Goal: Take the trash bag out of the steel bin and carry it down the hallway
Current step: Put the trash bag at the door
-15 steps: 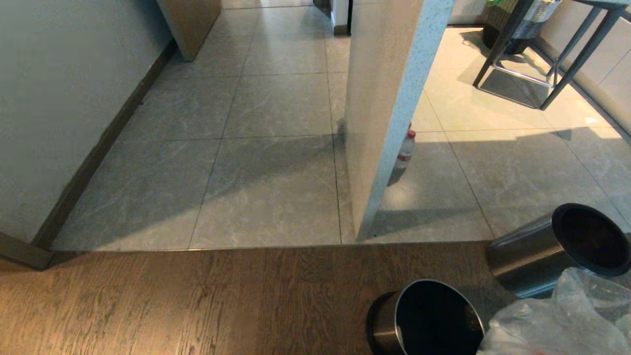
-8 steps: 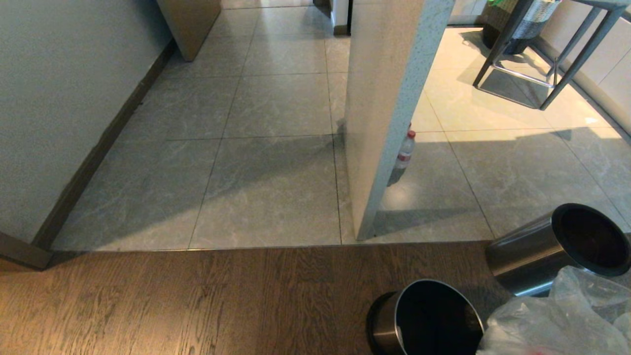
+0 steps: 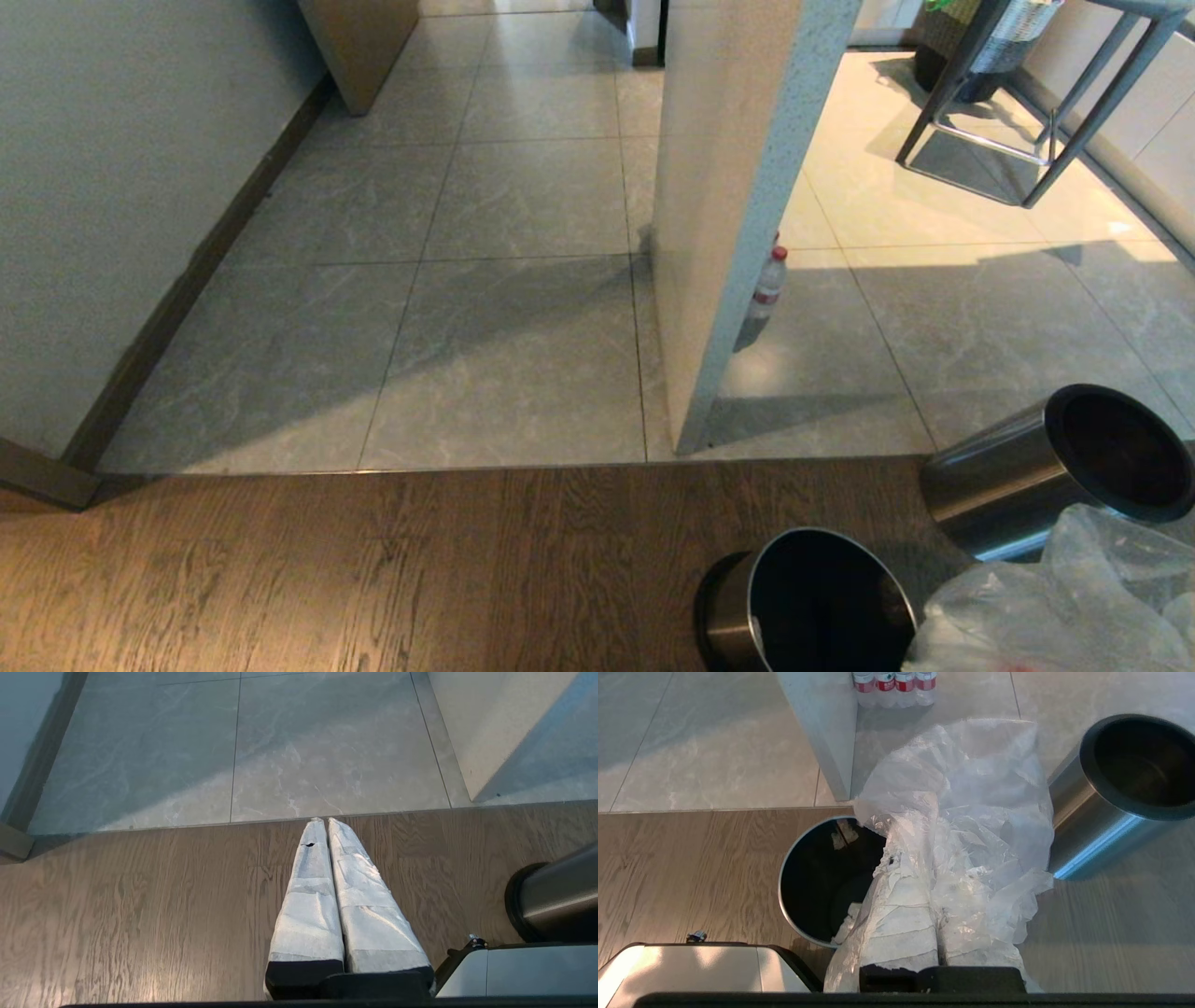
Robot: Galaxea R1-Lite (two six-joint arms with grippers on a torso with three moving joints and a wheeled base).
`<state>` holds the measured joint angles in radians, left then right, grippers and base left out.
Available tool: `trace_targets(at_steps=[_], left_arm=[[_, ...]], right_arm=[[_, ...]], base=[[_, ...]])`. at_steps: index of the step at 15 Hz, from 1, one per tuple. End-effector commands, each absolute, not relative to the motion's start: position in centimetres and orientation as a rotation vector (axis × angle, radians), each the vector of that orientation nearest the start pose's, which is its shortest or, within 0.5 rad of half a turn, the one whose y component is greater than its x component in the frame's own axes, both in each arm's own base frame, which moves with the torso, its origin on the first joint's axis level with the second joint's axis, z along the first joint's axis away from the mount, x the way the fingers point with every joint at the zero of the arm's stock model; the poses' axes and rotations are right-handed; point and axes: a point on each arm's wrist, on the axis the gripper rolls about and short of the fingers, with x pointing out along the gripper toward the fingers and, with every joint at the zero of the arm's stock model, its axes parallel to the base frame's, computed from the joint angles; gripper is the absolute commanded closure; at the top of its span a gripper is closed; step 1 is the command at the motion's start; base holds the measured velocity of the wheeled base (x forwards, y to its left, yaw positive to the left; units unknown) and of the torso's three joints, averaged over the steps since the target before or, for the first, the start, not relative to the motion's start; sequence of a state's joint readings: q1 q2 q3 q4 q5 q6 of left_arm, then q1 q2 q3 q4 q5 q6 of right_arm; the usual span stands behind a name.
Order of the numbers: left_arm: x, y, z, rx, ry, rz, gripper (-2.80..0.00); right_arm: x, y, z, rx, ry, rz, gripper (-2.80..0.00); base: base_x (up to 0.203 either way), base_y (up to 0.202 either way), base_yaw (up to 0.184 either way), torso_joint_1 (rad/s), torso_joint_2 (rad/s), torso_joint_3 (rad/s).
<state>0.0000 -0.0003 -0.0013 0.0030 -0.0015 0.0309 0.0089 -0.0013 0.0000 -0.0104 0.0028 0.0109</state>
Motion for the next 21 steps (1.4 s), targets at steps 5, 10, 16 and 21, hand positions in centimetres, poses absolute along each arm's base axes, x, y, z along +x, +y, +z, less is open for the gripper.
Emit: trace_targets(at_steps=[5, 10, 16, 21], left_arm=[[-2.28, 0.00, 7.49, 0.023, 0.006, -0.002, 0.00], [-2.28, 0.00, 7.52, 0.023, 0.002, -0.002, 0.00], [-2.28, 0.00, 7.53, 0.016, 0.002, 0.000, 0.00], [-2.29, 0.00, 7.54, 0.013, -0.001, 0.000, 0.00]], right_arm=[[-2.26, -0.01, 7.62, 0.011, -0.008, 0.012, 0.00], [-2.26, -0.01, 7.62, 0.011, -0.008, 0.012, 0.00], [-2.26, -0.01, 7.62, 0.011, -0.008, 0.012, 0.00], [-2.26, -0.01, 7.62, 0.011, -0.008, 0.012, 0.00]], base=[[-0.168, 0.000, -0.001, 0.004, 0.00, 0.003], [-0.059, 0.000, 0.000, 0.000, 0.00, 0.001], [0.000, 0.000, 0.000, 0.000, 0.00, 0.000], [0.000, 0.000, 0.000, 0.000, 0.00, 0.000]])
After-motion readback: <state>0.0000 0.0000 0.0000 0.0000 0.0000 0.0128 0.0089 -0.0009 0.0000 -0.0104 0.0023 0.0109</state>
